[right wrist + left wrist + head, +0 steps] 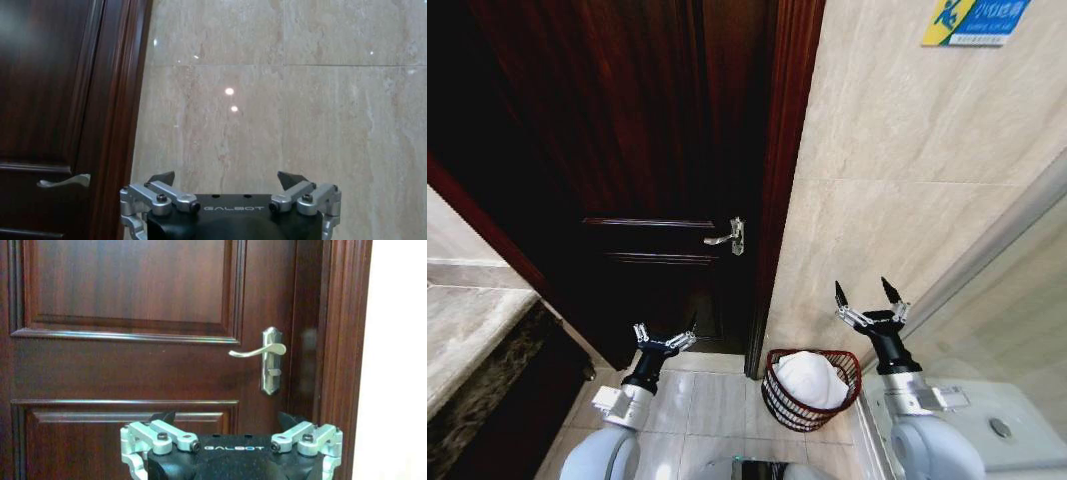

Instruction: Discard the used towel into the hamper.

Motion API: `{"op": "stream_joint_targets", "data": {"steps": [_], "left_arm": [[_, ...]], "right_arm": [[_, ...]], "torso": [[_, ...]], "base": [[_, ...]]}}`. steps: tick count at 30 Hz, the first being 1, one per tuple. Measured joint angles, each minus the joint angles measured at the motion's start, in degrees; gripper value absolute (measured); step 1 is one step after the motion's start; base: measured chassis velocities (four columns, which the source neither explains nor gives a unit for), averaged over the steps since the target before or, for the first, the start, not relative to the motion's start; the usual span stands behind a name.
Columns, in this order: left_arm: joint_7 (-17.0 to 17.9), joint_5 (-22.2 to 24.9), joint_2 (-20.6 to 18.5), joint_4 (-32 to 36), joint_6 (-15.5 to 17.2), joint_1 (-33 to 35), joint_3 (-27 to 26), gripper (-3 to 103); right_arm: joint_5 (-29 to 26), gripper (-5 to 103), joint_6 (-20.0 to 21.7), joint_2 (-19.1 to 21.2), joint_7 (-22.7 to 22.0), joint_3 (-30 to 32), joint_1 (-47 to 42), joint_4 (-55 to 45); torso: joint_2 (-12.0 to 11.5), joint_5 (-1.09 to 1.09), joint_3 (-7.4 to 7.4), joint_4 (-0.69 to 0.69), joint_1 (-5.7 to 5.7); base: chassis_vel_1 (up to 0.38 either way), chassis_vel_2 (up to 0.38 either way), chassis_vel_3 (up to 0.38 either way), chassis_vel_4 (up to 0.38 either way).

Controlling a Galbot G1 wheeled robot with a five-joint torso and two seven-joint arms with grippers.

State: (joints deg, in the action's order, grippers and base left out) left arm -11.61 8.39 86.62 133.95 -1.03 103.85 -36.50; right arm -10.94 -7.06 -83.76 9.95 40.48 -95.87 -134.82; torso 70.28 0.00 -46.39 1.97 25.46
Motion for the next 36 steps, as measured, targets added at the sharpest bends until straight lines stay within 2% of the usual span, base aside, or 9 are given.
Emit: {"op": "stream_joint_targets", "data": {"steps": [36], "left_arm": [[0.00,0.00,0.00,0.00,0.00,0.00,0.00,100]], "right_arm": [[0.00,100,0.00,0.00,0.00,0.00,-0.01,0.00]], "torso": [[0.01,-0.01,0.01,0.00,-0.01]], "base": [[0.110,-0.109,-0.112,0.108]]}}
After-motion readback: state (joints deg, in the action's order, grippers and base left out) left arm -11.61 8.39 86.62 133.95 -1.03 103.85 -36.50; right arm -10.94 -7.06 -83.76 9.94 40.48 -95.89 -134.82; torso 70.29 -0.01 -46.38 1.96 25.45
